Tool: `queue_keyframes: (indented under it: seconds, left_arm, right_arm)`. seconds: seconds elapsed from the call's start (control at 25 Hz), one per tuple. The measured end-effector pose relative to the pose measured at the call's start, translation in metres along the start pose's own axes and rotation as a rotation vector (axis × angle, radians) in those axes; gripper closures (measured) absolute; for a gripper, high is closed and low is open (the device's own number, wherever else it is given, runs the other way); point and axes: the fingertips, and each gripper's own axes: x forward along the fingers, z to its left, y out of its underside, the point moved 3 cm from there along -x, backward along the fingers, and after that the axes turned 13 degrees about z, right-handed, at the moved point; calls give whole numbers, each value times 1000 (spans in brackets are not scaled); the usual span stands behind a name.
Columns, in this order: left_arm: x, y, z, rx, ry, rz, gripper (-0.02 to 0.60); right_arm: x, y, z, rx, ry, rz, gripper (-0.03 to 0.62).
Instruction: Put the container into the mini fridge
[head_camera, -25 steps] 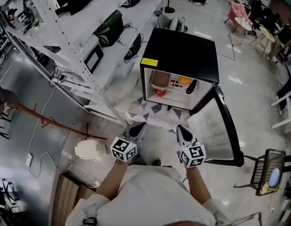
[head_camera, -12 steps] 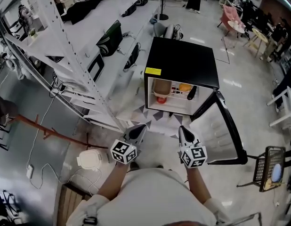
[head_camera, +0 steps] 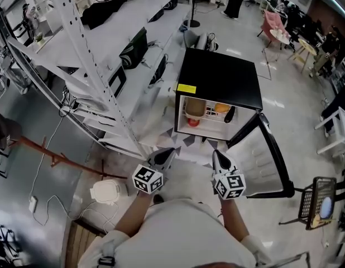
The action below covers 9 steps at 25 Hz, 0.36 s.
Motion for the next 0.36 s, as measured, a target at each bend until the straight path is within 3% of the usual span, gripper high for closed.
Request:
queue_keyframes:
  seconds: [0.36]
  left_arm:
    - [0,-2,9,0,5,2,577]
  right_arm:
    - [7,-3,6,5,-1,1,586]
